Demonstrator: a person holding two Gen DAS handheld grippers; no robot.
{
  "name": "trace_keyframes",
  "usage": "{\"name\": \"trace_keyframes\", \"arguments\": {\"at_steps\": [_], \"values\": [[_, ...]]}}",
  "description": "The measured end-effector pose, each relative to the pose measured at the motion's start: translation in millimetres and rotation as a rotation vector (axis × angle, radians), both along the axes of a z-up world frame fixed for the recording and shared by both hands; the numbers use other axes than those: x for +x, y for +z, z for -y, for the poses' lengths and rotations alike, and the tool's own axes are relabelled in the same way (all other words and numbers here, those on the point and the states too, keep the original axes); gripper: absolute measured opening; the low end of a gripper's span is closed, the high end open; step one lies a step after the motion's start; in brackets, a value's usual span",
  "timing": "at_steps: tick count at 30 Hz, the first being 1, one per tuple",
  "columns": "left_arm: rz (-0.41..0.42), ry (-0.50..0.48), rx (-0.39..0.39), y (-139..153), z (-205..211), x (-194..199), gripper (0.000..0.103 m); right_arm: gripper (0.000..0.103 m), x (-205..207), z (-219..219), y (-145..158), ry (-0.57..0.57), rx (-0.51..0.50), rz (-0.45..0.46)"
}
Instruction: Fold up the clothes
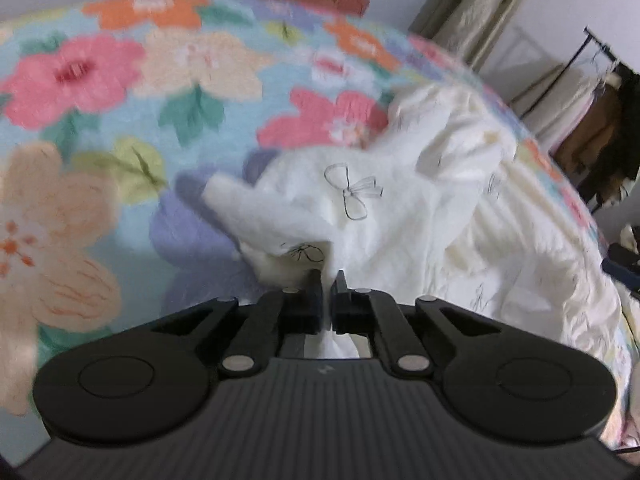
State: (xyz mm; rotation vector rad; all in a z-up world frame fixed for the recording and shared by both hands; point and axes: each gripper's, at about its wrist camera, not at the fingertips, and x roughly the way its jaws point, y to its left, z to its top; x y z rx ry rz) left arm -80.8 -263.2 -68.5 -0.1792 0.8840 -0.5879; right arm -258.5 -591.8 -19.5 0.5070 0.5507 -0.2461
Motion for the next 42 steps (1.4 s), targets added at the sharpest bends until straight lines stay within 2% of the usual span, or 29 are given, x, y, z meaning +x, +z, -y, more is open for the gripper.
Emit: {"name": "trace_keyframes", "arguments": {"at_steps": [3,5,8,14,17,20,21,23,24,27,28,30,33,37,38,40,42], "values": [[0.13,0.071,0.016,24.0,-15.9,-14.4,0.003,0.06,7.4,1.9,-8.6,-0.022,-0.023,-0.056],[0.182,0.125,-0.007,38.9,-34.3,-25.6,0.003,0.06,5.6,1.4,-12.7,-0.036,-0.054,-0.062],[0.187,0.178,-0.02,45.1,-51.4,-35.5,0.003,0.06,3.9,7.5,-20.0,-0.045,-0.038,-0.102],[0.245,0.257,-0.021,64.7,-81.0,-34.8,0.003,0.06,8.2,6.2,-33.3,-0.077,-0.119,-0.272],[0.162,0.28,0.038,46.3,-89.2,-27.5,0.003,0.06,7.4,8.6,-42.7,-0.113,-0.173,-0.382],[-0.027,0.273,0.093,10.2,-93.2,-10.7,0.004,0.059,5.9,11.3,-53.4,-0.171,-0.247,-0.501],[-0.054,0.271,0.1,3.3,-93.8,-9.6,0.005,0.059,2.2,14.2,-50.2,-0.19,-0.239,-0.49],[-0.053,0.269,0.116,1.7,-92.8,-13.9,0.006,0.059,-5.8,20.7,-42.2,-0.226,-0.215,-0.455],[-0.046,0.26,0.135,6.4,-90.7,-15.2,0.007,0.059,-9.9,23.4,-38.3,-0.247,-0.205,-0.44],[-0.001,0.229,0.184,29.9,-86.9,-18.6,0.019,0.059,-20.7,23.1,-22.2,-0.265,-0.218,-0.377],[0.026,0.221,0.18,39.3,-88.0,-20.8,0.025,0.06,-22.7,20.7,-16.9,-0.258,-0.227,-0.342],[0.075,0.197,0.16,56.4,-89.2,-25.4,0.028,0.06,-27.2,11.8,-5.8,-0.236,-0.224,-0.254],[0.115,0.127,0.119,73.4,-79.4,-30.2,0.029,0.06,-24.4,6.2,3.9,-0.159,-0.154,-0.132],[0.123,-0.055,0.153,75.1,-28.6,-28.4,0.033,0.061,-5.9,0.0,8.9,-0.021,-0.004,-0.008],[0.117,-0.083,0.173,74.8,-13.8,-25.2,0.033,0.061,3.3,-4.2,12.5,0.009,0.0,0.008],[0.14,-0.144,0.196,75.4,15.8,-16.8,0.033,0.062,25.1,-18.0,22.9,0.09,-0.061,0.008],[0.173,-0.207,0.215,76.4,45.5,-7.7,0.033,0.071,47.7,-31.5,32.4,0.18,-0.141,-0.008]]}}
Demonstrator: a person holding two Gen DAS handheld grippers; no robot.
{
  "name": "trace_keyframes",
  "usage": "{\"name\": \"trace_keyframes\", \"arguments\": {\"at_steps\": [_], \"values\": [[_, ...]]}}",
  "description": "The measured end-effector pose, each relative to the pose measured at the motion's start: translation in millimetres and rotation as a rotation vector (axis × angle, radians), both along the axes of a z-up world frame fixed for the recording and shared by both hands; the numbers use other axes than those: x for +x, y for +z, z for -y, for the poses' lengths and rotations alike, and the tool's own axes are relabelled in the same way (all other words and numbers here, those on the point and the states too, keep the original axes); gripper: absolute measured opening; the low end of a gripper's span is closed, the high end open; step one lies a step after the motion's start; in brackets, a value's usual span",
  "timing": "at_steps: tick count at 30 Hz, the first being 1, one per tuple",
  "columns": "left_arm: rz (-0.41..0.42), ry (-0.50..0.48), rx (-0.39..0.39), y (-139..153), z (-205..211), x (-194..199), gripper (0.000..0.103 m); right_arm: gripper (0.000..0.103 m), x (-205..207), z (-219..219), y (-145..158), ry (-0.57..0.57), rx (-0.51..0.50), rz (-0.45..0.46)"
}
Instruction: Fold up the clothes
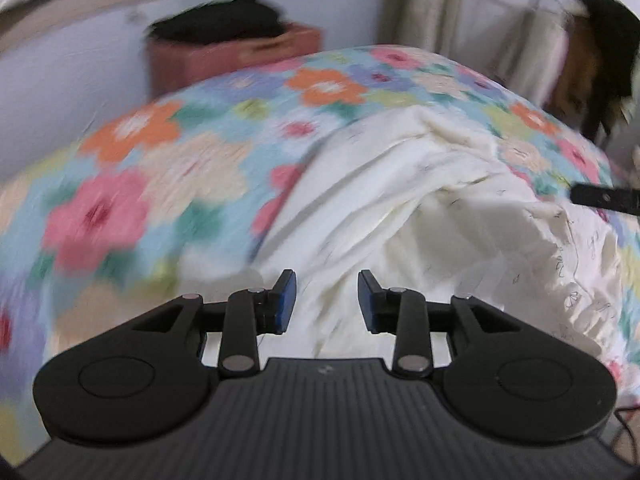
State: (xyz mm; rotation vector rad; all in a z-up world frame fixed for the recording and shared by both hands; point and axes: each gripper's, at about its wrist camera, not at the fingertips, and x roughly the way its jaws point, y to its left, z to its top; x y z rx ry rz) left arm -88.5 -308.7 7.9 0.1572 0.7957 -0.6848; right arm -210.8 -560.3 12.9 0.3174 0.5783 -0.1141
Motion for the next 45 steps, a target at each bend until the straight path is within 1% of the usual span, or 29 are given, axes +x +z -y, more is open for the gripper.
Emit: {"name": "trace_keyframes", "arguments": {"at_steps": [2,5,6,7,10,12,14,15,16,18,20,21,22,23,24,25,26,27,28,29,30,32,33,35,37,38,41,42,45], "values": [[0.029,-0.064,0.02,1.0,29.7,9.1,0.033,0.071,24.6,-1.4,-3.9,0.016,-0.071,-0.059],[0.033,-0.155,0.061,-7.2,69.9,23.6,0.033,0.071,61.8,-2.4,-11.1,0.034,-0.175,-0.153],[0.034,-0.176,0.082,-11.4,82.6,28.1,0.033,0.071,70.9,-3.1,-14.5,0.033,-0.213,-0.17],[0.035,-0.194,0.094,-15.8,93.4,31.9,0.033,0.071,78.8,-2.3,-18.7,0.037,-0.225,-0.181],[0.04,-0.245,0.106,-29.5,120.6,41.0,0.033,0.071,87.9,5.0,-34.8,0.062,-0.206,-0.196],[0.052,-0.282,0.128,-39.0,137.2,48.5,0.033,0.071,90.6,10.2,-45.1,0.051,-0.19,-0.204],[0.069,-0.315,0.154,-46.4,152.1,54.4,0.037,0.071,93.9,17.2,-55.2,0.062,-0.163,-0.223],[0.071,-0.326,0.161,-49.6,159.5,58.0,0.042,0.071,96.0,20.3,-58.8,0.063,-0.162,-0.236],[0.073,-0.336,0.168,-52.8,166.9,61.7,0.044,0.071,99.3,22.1,-62.2,0.06,-0.163,-0.244],[0.024,-0.35,0.187,-60.8,181.6,72.1,0.044,0.071,105.1,26.8,-67.8,0.043,-0.15,-0.249],[-0.016,-0.339,0.197,-66.7,191.8,81.1,0.04,0.072,110.8,33.7,-73.4,0.012,-0.109,-0.243],[-0.009,-0.341,0.196,-67.3,194.1,82.2,0.032,0.073,114.5,37.5,-76.9,-0.005,-0.084,-0.241],[-0.002,-0.344,0.195,-68.0,196.4,83.3,0.015,0.073,117.5,38.8,-80.5,-0.01,-0.067,-0.251],[0.008,-0.345,0.194,-68.0,197.7,84.6,0.009,0.073,118.7,36.5,-82.2,-0.003,-0.087,-0.257],[0.02,-0.344,0.192,-67.5,198.0,86.0,0.005,0.073,119.6,33.8,-83.5,0.004,-0.111,-0.262],[0.027,-0.332,0.177,-65.3,196.6,88.9,0.003,0.073,120.5,31.0,-84.9,0.012,-0.135,-0.267],[0.03,-0.309,0.151,-61.6,193.5,93.2,0.003,0.069,121.4,28.3,-86.3,0.019,-0.159,-0.271],[0.032,-0.286,0.124,-57.8,190.4,97.5,0.003,0.061,121.1,26.9,-86.6,0.012,-0.187,-0.271],[0.04,-0.262,0.089,-52.5,185.3,101.5,0.003,0.057,120.6,25.6,-86.7,0.002,-0.215,-0.27],[0.053,-0.237,0.045,-45.6,178.3,105.3,0.003,0.044,119.9,25.8,-86.7,-0.007,-0.227,-0.265],[0.064,-0.213,0.009,-39.4,171.5,109.2,0.003,0.026,119.2,27.9,-86.3,-0.014,-0.225,-0.26],[0.086,-0.163,-0.045,-29.1,158.1,117.9,0.003,0.019,117.1,34.4,-85.4,-0.051,-0.206,-0.245],[0.094,-0.125,-0.064,-25.4,150.9,123.8,0.003,0.014,115.7,35.7,-84.6,-0.076,-0.208,-0.239],[0.076,-0.033,-0.107,-22.5,133.7,140.2,0.003,0.011,114.9,33.2,-80.0,-0.122,-0.251,-0.241],[0.032,0.059,-0.158,-23.3,113.2,157.3,0.003,0.011,114.6,30.0,-74.0,-0.137,-0.293,-0.237],[0.031,0.11,-0.169,-24.1,102.5,163.0,0.003,0.01,113.9,30.3,-72.9,-0.146,-0.302,-0.238],[0.069,0.277,-0.162,-25.5,72.3,175.8,0.003,0.009,110.2,40.1,-75.8,-0.186,-0.284,-0.258],[0.067,0.325,-0.157,-27.3,62.5,180.9,0.003,0.009,108.5,44.5,-77.4,-0.208,-0.275,-0.268],[0.001,0.429,-0.146,-40.7,35.6,198.9,0.003,0.009,102.9,59.8,-81.7,-0.268,-0.234,-0.301]]}}
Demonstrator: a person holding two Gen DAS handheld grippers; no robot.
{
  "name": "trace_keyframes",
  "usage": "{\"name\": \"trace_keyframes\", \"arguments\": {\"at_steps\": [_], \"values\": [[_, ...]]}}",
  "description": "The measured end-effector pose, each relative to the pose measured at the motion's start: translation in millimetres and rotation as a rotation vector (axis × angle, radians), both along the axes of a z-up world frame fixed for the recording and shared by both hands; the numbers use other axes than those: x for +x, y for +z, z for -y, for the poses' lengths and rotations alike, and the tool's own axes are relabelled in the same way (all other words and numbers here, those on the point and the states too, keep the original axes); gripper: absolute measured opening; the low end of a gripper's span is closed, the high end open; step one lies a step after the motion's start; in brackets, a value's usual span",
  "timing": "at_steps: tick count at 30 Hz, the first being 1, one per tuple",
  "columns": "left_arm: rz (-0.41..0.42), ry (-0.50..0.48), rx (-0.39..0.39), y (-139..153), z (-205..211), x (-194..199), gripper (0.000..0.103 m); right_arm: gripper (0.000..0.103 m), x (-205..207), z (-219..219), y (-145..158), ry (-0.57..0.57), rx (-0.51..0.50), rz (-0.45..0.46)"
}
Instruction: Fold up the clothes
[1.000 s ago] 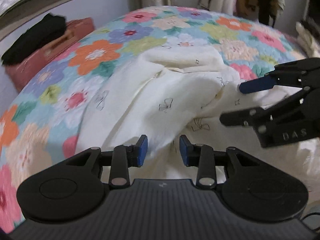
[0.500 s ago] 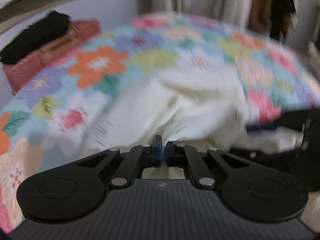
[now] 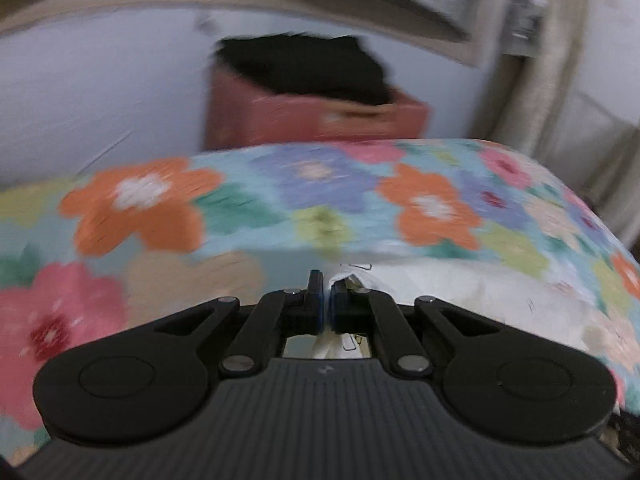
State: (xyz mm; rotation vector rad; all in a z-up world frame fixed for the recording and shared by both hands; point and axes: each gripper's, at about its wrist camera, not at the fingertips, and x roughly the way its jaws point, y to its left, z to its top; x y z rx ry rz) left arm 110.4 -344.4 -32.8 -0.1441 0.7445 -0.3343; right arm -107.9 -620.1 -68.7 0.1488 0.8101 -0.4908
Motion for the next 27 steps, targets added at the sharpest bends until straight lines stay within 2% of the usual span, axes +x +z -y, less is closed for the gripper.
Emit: {"name": "trace_keyframes", "arguments": {"at_steps": [2,4,8,9,11,12,14,15,17,19,21,24,27], "values": [[-0.027,0.009,0.024,-8.7,-5.9,5.8,0.004,0.009,-5.6,10.9,-2.3,-0.039,0.044,0.004],[-0.044,-0.028,0.06,-15.3,-6.4,6.3,0.006,0.011,-8.7,17.9,-4.1,-0.062,0.101,0.02],[-0.015,-0.114,0.107,-14.6,-9.2,-5.1,0.006,0.013,-8.9,16.4,1.2,-0.055,0.092,0.008],[-0.009,-0.129,0.111,-12.5,-11.8,-9.0,0.009,0.019,-10.0,17.1,4.3,-0.06,0.105,0.018],[-0.016,-0.184,0.115,-5.7,-15.0,-16.5,0.036,0.026,-15.1,20.3,16.3,-0.067,0.204,0.097],[-0.014,-0.223,0.119,-2.9,-15.1,-20.3,0.06,0.036,-15.3,17.8,22.9,-0.04,0.257,0.136],[0.039,-0.297,0.127,5.0,-14.2,-34.2,0.063,0.051,-14.9,11.6,35.9,0.022,0.356,0.212],[0.073,-0.334,0.143,9.7,-11.7,-41.9,0.063,0.052,-11.9,4.0,41.3,0.065,0.364,0.225],[0.128,-0.425,0.175,17.7,-3.2,-56.5,0.063,0.055,-1.0,-15.5,47.0,0.156,0.338,0.209],[0.161,-0.569,0.185,21.1,10.0,-67.3,0.065,0.06,14.5,-32.5,45.9,0.261,0.305,0.175],[0.16,-0.707,0.193,16.7,27.2,-73.2,0.068,0.07,37.5,-48.2,40.6,0.347,0.207,0.111],[0.116,-0.781,0.255,-2.3,57.0,-70.6,0.07,0.07,73.4,-62.2,25.1,0.38,0.069,0.01],[0.103,-0.796,0.346,-28.0,84.0,-64.2,0.07,0.07,102.8,-55.4,11.3,0.368,0.138,-0.02]]}}
